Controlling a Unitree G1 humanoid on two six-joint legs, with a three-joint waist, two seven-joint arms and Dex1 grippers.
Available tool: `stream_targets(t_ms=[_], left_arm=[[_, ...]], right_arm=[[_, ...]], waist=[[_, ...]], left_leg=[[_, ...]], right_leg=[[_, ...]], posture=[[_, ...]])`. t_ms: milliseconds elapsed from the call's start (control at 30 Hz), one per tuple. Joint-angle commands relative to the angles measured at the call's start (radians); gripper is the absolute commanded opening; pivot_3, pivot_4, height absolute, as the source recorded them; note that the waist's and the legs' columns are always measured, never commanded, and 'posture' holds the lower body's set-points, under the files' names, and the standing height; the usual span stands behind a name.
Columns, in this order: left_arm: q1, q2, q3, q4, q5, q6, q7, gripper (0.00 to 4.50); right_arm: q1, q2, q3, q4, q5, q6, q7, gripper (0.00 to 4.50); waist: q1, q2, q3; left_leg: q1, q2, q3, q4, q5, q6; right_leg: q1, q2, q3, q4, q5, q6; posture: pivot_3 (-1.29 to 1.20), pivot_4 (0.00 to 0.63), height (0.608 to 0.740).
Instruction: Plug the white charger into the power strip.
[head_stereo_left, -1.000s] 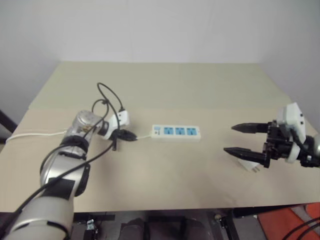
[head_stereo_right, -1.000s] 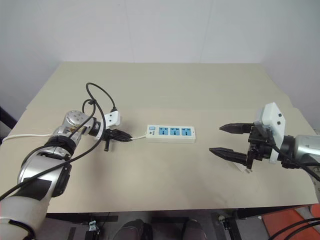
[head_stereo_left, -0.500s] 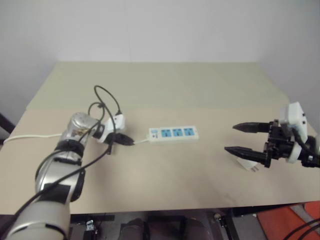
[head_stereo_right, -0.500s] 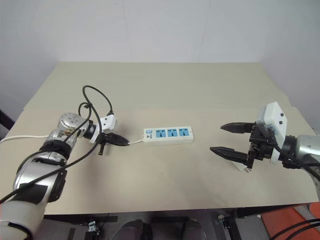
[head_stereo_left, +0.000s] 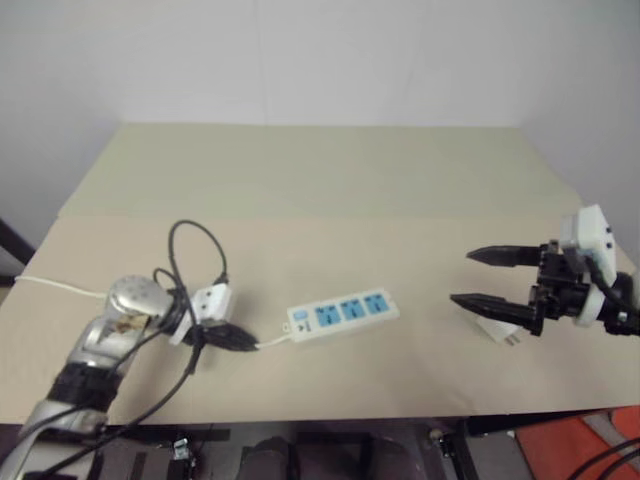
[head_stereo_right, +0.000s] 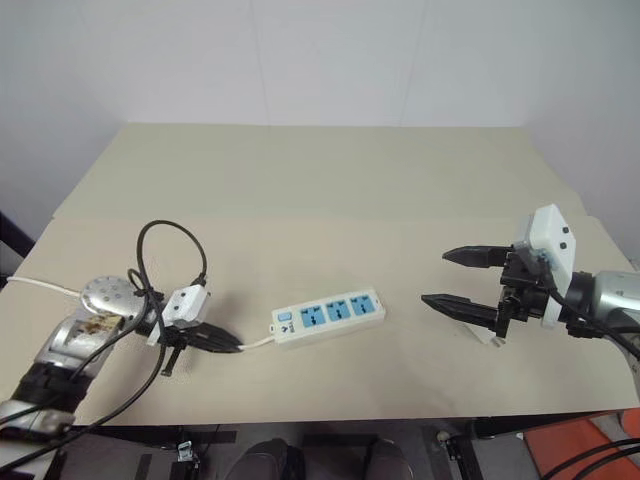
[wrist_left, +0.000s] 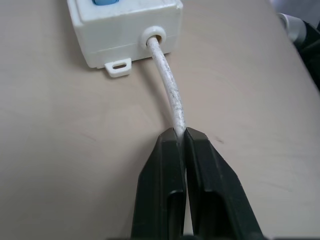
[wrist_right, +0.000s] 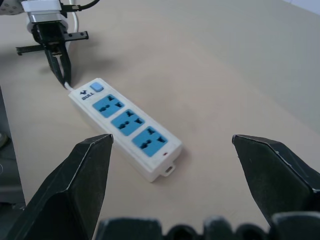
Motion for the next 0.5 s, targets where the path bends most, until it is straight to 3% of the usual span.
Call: stream_targets(t_ms=[33, 200, 233, 500], left_arm=[[-0.002, 0.022, 0.035, -0.029, -0.010, 0.002, 0.061, 0.01], [-0.055, 0.000, 0.016, 0.014, 0.024, -0.023, 0.140, 0.01], [-0.069, -0.004, 0.016, 0.023, 0.026, -0.027, 0.149, 0.57], [-0.148, 0.046, 0.060, 0.022, -0.071, 0.027, 0.066, 3.10]], right_arm=[[-0.024, -0.017, -0.020, -0.011, 0.020, 0.004, 0.000, 4.50], [-0.039, -0.018, -0.014, -0.010, 0.020, 0.010, -0.005, 4.50], [-0.038, -0.019, -0.017, -0.012, 0.022, 0.013, -0.005, 4.50], [-0.002, -0.014, -0.056, -0.038, 0.030, 0.033, -0.015, 4.50]], waist=[[0.000, 0.000, 0.000], [0.000, 0.000, 0.000], [0.000, 0.000, 0.000], [-0.002, 0.000, 0.000]], left_leg=[[0.000, 0.000, 0.000, 0.000, 0.000, 0.000], [0.000, -0.001, 0.000, 0.000, 0.000, 0.000], [0.000, -0.001, 0.000, 0.000, 0.000, 0.000], [0.000, -0.001, 0.001, -0.001, 0.000, 0.000]], right_leg=[[0.000, 0.000, 0.000, 0.000, 0.000, 0.000], [0.000, 0.000, 0.000, 0.000, 0.000, 0.000], [0.000, 0.000, 0.000, 0.000, 0.000, 0.000], [0.000, 0.001, 0.000, 0.000, 0.000, 0.000]], posture=[[0.00, 0.150, 0.740], [0.00, 0.150, 0.740], [0.00, 0.150, 0.740], [0.00, 0.150, 0.740]])
